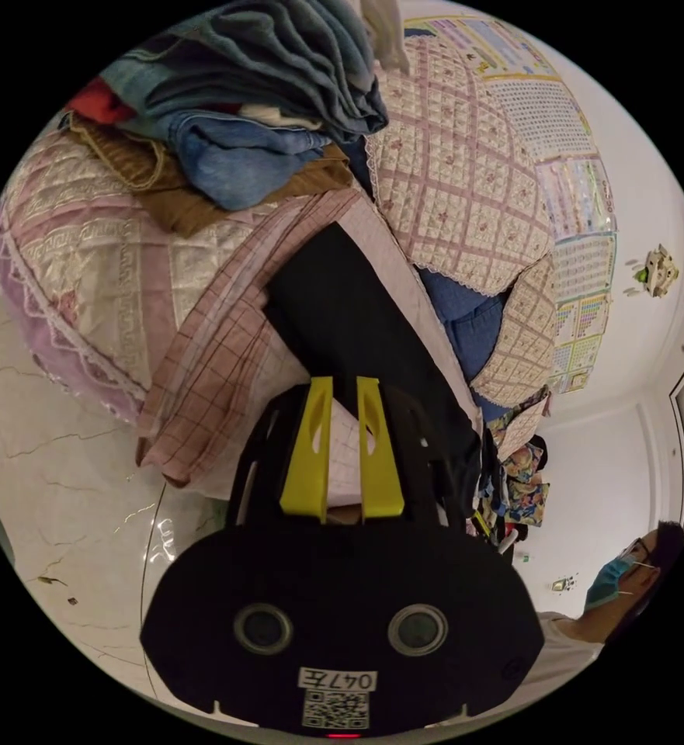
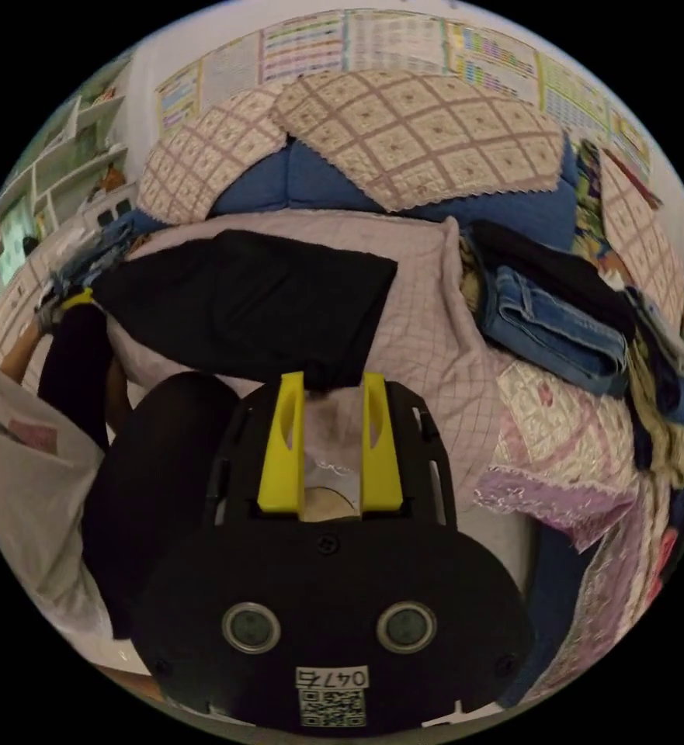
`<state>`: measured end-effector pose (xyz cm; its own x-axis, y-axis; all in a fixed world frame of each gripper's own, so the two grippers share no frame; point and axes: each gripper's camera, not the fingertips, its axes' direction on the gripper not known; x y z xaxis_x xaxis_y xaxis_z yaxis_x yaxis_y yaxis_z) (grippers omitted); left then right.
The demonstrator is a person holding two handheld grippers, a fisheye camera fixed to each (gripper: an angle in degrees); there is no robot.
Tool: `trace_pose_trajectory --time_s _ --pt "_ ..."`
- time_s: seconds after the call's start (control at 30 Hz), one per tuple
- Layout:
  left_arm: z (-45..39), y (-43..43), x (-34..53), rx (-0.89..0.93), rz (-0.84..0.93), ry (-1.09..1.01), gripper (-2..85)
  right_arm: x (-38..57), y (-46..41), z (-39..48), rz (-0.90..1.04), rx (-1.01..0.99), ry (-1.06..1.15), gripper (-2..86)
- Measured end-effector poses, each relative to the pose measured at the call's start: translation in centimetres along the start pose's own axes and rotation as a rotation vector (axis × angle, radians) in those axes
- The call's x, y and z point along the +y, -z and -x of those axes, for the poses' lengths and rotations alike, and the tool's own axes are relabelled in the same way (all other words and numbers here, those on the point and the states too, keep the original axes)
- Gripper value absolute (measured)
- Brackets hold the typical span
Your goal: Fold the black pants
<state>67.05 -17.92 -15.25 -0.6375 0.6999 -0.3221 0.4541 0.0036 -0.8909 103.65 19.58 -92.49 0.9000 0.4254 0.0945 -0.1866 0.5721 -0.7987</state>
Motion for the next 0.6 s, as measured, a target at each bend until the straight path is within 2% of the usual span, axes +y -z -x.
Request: trace_pose_trajectory --time_s 0.07,0.17,0.33,0.47,0.6 --pt "-0.4 -0.2 0.9 -0.008 -0.008 0.012 7.6 2.0 1.8 -2.2 -0.132 -0.108 -0.168 8.3" --pt "-1.3 -0.6 2.8 -0.015 -0.032 0.033 8.2 4.3 2.8 -4.4 -0.240 -0.225 -0.301 8.5" --pt "-6.8 -2.8 4.3 -0.123 -0.048 -0.041 7.7 3.4 3.0 -5.9 -0.226 -0.296 -0.315 7.7" --pt "-17.7 -8.0 4.7 -0.176 0.013 -0.294 5.6 1.8 2.1 -6.6 -0.167 -0.309 -0.329 7.6" --pt "-30.9 -17.7 5.6 -0.080 0.200 -0.610 5.6 0.3 2.9 -6.3 -0.208 -0.337 -0.324 7.0"
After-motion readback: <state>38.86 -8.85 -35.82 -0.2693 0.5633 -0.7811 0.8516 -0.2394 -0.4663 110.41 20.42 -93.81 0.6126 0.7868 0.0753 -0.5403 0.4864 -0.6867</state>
